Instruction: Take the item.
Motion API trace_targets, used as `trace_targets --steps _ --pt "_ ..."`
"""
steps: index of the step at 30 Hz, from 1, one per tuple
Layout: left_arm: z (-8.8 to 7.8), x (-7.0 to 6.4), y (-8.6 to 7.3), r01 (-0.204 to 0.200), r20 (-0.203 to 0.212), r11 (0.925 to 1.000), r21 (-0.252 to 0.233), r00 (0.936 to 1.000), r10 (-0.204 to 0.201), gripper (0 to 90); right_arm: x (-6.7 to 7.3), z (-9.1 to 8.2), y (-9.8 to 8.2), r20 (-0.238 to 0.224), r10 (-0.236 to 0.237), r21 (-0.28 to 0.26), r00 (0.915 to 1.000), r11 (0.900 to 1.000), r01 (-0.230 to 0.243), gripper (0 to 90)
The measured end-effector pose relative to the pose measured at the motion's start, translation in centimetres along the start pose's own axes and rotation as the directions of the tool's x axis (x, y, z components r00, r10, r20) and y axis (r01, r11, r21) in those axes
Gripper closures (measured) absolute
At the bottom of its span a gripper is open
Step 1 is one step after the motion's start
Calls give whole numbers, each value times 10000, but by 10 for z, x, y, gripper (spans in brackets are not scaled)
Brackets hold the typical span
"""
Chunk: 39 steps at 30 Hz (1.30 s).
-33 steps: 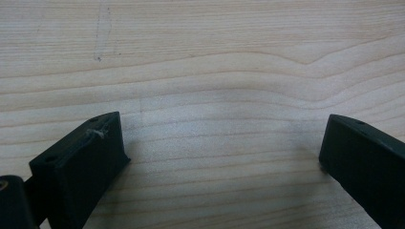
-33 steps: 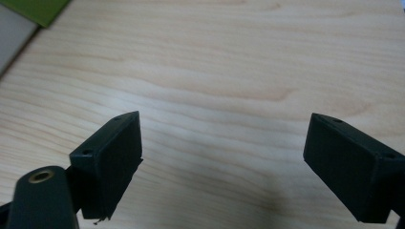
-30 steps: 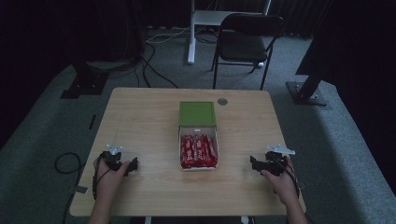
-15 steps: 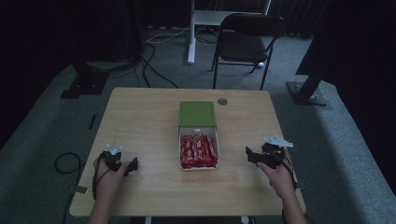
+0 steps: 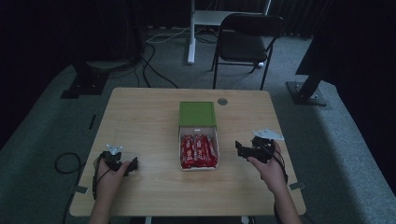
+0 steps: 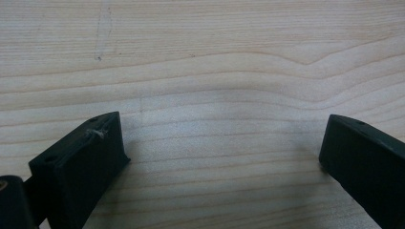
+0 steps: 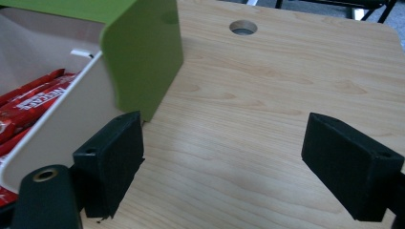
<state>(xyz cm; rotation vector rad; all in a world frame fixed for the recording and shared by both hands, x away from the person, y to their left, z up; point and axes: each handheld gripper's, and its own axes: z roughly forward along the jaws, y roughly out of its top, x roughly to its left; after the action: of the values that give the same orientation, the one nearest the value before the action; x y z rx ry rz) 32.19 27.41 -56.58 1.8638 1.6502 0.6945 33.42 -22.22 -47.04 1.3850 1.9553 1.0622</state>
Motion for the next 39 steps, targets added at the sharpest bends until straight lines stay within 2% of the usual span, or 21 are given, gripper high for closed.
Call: trace_targets --steps 18,20,30,36,39 --pt "0 0 0 19 -5 10000 -1 10000 -19 20 41 10 19 -804 -494 -166 9955 9987 482 139" --pt "0 0 0 21 -6 10000 -2 10000 -21 20 48 11 21 -1067 -604 -194 9925 9981 587 139" --pt "0 -1 0 53 -20 10000 -17 10000 -53 20 69 15 29 -1462 -866 -301 9855 9961 831 152" --pt "0 0 0 36 -19 10000 -5 10000 -36 20 81 17 34 -1735 -795 -418 9816 9964 733 173" --pt "0 0 0 17 -16 10000 14 10000 -17 20 87 19 37 -1831 -955 -482 9784 9949 880 173"
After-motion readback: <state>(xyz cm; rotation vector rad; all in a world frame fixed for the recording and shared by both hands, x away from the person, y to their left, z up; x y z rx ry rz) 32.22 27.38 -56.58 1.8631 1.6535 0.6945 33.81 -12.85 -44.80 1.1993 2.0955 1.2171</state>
